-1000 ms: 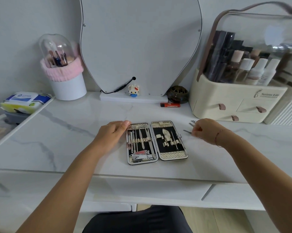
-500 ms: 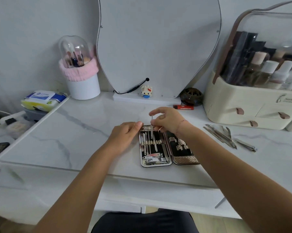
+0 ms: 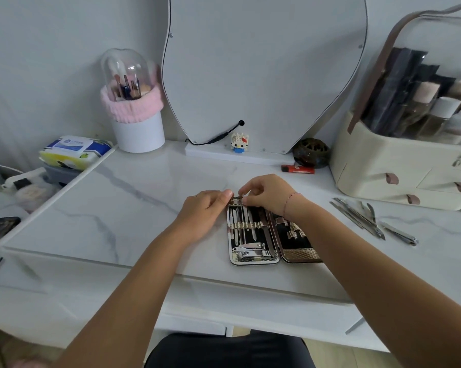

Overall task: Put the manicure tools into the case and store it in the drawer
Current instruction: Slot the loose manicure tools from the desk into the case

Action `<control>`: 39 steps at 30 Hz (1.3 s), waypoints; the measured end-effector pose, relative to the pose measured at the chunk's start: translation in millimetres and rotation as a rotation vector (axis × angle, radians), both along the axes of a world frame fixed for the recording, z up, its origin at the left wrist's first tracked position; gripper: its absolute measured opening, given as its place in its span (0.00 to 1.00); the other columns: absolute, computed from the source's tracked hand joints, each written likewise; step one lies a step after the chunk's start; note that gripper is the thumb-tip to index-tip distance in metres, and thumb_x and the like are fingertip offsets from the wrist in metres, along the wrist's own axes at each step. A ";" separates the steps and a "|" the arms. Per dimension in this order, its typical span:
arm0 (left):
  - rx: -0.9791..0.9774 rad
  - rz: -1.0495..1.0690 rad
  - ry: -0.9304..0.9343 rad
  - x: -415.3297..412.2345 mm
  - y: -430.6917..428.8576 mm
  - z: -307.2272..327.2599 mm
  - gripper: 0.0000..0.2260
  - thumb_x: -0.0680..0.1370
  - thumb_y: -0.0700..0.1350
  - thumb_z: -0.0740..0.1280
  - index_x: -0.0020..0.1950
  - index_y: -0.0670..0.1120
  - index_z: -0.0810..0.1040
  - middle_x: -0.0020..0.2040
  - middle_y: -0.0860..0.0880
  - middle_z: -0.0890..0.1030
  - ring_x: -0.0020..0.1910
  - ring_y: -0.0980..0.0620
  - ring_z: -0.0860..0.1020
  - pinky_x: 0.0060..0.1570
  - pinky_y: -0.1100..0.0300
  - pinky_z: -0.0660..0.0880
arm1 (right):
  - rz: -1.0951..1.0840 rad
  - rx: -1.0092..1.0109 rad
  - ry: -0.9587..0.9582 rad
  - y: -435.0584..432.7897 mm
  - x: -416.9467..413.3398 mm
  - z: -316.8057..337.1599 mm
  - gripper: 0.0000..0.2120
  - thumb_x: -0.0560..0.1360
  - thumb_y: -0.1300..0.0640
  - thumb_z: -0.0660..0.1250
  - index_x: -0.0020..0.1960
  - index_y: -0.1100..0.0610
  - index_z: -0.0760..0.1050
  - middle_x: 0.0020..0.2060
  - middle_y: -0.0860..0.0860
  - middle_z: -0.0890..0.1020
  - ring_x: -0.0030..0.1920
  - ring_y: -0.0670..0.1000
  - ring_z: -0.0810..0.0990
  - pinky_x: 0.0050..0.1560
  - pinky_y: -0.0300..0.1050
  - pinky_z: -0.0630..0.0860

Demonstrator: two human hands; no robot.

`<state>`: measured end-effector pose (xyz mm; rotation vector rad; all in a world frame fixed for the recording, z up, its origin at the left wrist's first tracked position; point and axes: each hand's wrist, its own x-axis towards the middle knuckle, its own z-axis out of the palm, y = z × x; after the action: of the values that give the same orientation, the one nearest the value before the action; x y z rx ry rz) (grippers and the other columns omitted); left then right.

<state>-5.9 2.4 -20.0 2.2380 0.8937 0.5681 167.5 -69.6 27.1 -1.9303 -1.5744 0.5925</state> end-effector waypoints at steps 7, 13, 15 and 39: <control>0.004 0.002 -0.014 0.1 -1.2 0.4 0.39 0.71 0.73 0.44 0.53 0.43 0.79 0.53 0.44 0.81 0.56 0.47 0.76 0.58 0.52 0.70 | 0.081 -0.045 -0.196 -12.0 -3.5 5.1 0.12 0.77 0.54 0.62 0.57 0.52 0.80 0.44 0.49 0.81 0.43 0.47 0.77 0.49 0.43 0.73; 0.010 0.012 0.000 -0.2 -4.2 3.0 0.34 0.76 0.68 0.48 0.53 0.41 0.79 0.54 0.43 0.81 0.57 0.46 0.76 0.58 0.52 0.69 | 0.116 -0.035 -0.291 -23.7 -4.4 -3.1 0.15 0.79 0.52 0.58 0.63 0.50 0.76 0.51 0.53 0.75 0.54 0.52 0.74 0.52 0.41 0.66; -0.005 0.015 -0.002 0.5 -4.3 3.3 0.32 0.77 0.67 0.48 0.51 0.42 0.79 0.54 0.43 0.81 0.57 0.46 0.76 0.58 0.53 0.69 | 0.110 -0.031 -0.296 -25.6 -5.2 -4.4 0.15 0.79 0.52 0.57 0.63 0.50 0.76 0.50 0.52 0.73 0.53 0.51 0.73 0.50 0.40 0.65; -0.091 0.015 -0.031 0.1 -4.3 1.9 0.28 0.74 0.67 0.48 0.63 0.56 0.77 0.65 0.55 0.76 0.67 0.54 0.70 0.63 0.60 0.61 | -0.505 -0.034 -0.312 -119.9 116.4 -13.2 0.05 0.69 0.56 0.72 0.35 0.49 0.79 0.38 0.51 0.82 0.43 0.54 0.78 0.46 0.46 0.75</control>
<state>-5.9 -1.9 -18.1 2.1369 0.9040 0.5559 283.8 -189.4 14.0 -2.4149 -1.1690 0.1094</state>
